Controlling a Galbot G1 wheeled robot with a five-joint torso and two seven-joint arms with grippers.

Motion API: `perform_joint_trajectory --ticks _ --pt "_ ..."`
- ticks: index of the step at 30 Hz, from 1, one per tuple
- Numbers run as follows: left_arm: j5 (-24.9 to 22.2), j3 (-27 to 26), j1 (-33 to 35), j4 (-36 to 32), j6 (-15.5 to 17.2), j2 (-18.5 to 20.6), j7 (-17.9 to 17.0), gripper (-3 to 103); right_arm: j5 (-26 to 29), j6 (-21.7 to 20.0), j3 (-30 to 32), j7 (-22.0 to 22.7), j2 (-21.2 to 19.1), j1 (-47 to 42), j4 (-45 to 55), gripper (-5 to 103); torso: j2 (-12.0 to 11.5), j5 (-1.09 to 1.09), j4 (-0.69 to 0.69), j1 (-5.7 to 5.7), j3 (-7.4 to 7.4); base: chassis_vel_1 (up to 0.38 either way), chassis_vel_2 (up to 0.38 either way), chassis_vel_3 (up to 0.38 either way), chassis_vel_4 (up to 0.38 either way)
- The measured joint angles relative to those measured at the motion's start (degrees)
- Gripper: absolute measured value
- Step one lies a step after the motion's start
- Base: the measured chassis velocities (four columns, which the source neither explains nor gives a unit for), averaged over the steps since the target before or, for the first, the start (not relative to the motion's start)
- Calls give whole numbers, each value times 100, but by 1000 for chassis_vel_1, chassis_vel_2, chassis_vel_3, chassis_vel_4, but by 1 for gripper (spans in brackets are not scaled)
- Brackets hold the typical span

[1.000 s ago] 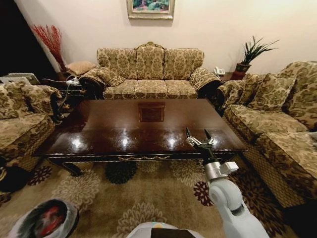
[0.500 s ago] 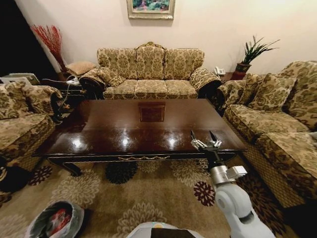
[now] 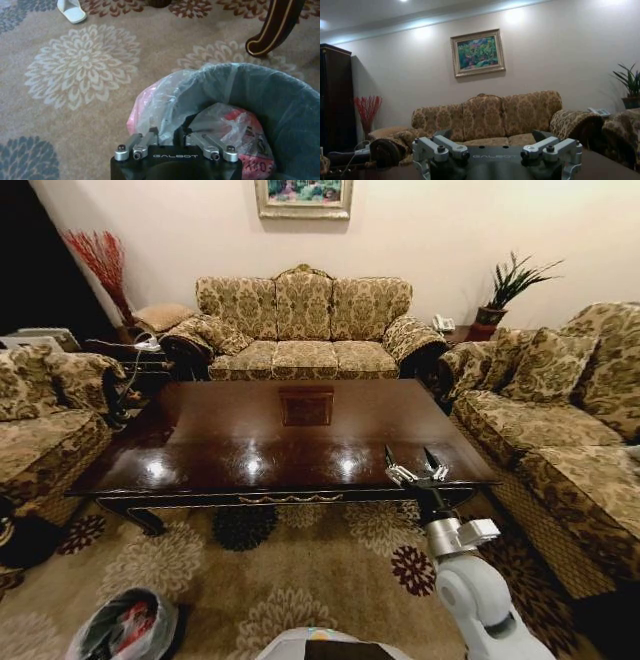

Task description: Move to the front of the table and place the trash on the table into the trash bin.

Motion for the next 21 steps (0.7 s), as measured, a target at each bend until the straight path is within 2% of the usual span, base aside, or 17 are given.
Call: perform_joint_trajectory --ticks 1,2,4,5,7,10,13,14,15,16,17,18,19,20,21 --pt "4 -11 16 -69 -1 -29 -16 29 2 2 9 0 -1 -8 12 100 0 2 -1 0 0 0 0 0 0" --pt "4 -11 16 -69 -1 -29 -16 29 2 2 9 0 -1 -8 12 100 0 2 -1 0 0 0 0 0 0" --pt "-1 -76 116 -322 15 -99 -68 40 20 4 27 0 -2 -1 29 100 0 1 -2 0 0 0 0 0 0" --pt "-1 -76 116 -322 15 -99 -68 40 20 4 27 0 -2 -1 29 100 0 1 -2 0 0 0 0 0 0" --pt "-15 -149 294 -620 54 -167 -93 52 55 4 30 1 -2 64 30 100 0 5 -1 0 0 0 0 0 0" --pt "-30 -226 511 -943 133 -233 -87 57 95 5 24 5 12 176 -7 100 0 2 -1 0 0 0 0 0 0" --pt "-15 -348 785 -1384 217 -304 -90 74 123 21 -18 6 71 327 -110 100 0 4 0 0 0 0 0 0 0" --pt "-15 -348 785 -1384 217 -304 -90 74 123 21 -18 6 71 327 -110 100 0 4 0 0 0 0 0 0 0" --pt "35 -384 865 -1505 207 -327 -128 79 125 54 -44 4 104 369 -150 100 0 4 -1 0 0 0 0 0 0" --pt "131 -423 927 -1596 154 -354 -193 85 125 81 -67 0 137 401 -179 100 0 4 -1 0 0 0 0 0 0" --pt "131 -423 927 -1596 154 -354 -193 85 125 81 -67 0 137 401 -179 100 0 4 -1 0 0 0 0 0 0" --pt "268 -464 997 -1682 33 -387 -273 90 125 101 -97 -8 178 422 -199 100 0 3 -1 0 0 0 0 0 0" --pt "332 -493 1037 -1727 -97 -405 -319 96 125 116 -112 -12 201 430 -208 100 0 2 0 0 0 0 0 0 0" --pt "357 -515 1066 -1785 -265 -413 -360 96 125 126 -122 -20 217 432 -213 100 0 1 1 0 0 0 0 0 0" --pt "384 -545 1096 -1910 -548 -417 -387 98 127 128 -124 -27 221 430 -213 100 0 -1 2 0 0 0 0 0 0"
